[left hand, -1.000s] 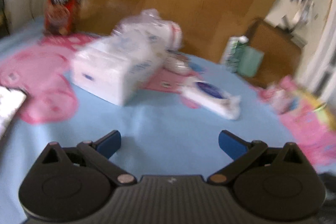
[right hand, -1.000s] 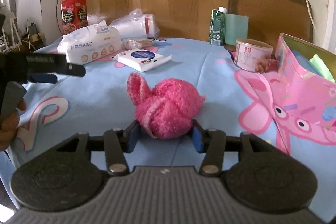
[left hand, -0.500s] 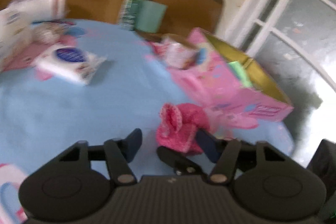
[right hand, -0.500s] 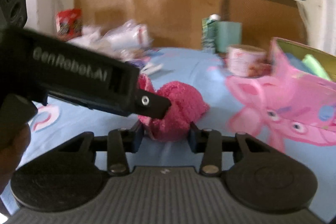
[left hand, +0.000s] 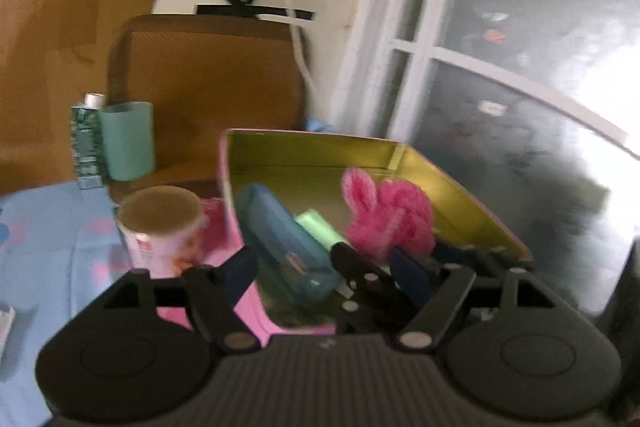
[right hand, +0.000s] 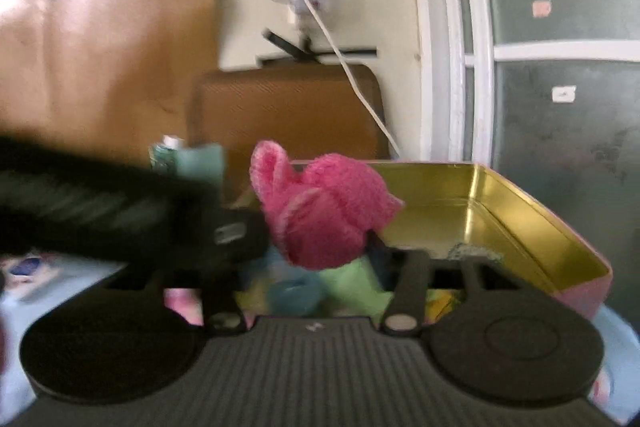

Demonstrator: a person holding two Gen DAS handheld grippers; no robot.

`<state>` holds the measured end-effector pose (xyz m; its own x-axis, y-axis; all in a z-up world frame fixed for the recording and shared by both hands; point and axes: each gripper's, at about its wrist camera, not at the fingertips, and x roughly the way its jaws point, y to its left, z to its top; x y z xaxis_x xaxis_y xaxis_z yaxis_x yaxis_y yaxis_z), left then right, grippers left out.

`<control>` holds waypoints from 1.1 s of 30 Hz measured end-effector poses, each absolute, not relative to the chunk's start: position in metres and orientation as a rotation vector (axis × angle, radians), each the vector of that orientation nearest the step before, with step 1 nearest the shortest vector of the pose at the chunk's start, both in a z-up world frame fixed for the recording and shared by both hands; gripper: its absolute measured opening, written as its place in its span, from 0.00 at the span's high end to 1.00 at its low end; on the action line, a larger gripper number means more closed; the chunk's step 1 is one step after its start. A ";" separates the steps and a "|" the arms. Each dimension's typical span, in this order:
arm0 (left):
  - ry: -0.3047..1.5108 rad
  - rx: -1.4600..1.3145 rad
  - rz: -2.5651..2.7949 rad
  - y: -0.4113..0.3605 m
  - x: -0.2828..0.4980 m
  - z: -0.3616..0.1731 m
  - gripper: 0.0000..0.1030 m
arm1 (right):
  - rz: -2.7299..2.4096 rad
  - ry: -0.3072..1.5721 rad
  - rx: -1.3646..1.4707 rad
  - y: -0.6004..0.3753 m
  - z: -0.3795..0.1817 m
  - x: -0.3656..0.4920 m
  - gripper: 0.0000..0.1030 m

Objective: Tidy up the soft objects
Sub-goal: 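Grasp the pink bunny with the right gripper and drop it into the tin, then grasp the clear bag of wooden sticks with the right gripper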

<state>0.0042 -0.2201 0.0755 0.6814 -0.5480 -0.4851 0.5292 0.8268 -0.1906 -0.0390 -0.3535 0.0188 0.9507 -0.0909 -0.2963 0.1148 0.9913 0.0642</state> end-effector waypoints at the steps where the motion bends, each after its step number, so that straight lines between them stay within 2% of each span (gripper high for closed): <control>1: 0.558 -0.055 -0.611 -0.215 0.004 0.076 0.27 | -0.111 0.304 0.070 -0.360 0.016 -0.032 0.15; 5: 0.485 -0.037 -0.563 -0.181 -0.011 0.077 0.19 | -0.180 0.257 0.017 -0.362 0.008 -0.042 0.18; 10: 0.458 0.010 -0.429 -0.114 -0.032 0.056 0.17 | -0.131 0.193 0.114 -0.348 0.005 -0.072 0.20; 14: 0.480 0.034 -0.285 -0.052 -0.043 0.035 0.17 | 0.012 0.195 0.088 -0.308 0.010 -0.078 0.31; 18: 0.481 0.027 -0.084 0.015 -0.043 0.024 0.15 | 0.215 0.296 0.083 -0.262 0.013 -0.059 0.49; 20: 0.491 0.037 0.014 0.040 -0.039 0.019 0.15 | 0.288 0.361 0.106 -0.239 0.015 -0.040 0.54; 25: 0.517 -0.061 0.021 0.075 -0.040 0.001 0.16 | 0.427 0.462 0.117 -0.167 0.025 0.010 0.54; 28: 0.446 -0.048 0.003 0.075 -0.048 0.005 0.10 | 0.485 0.531 0.134 -0.124 0.029 0.049 0.54; 33: 0.420 -0.114 -0.024 0.085 -0.053 0.006 0.10 | 0.479 0.671 0.213 -0.071 0.023 0.112 0.52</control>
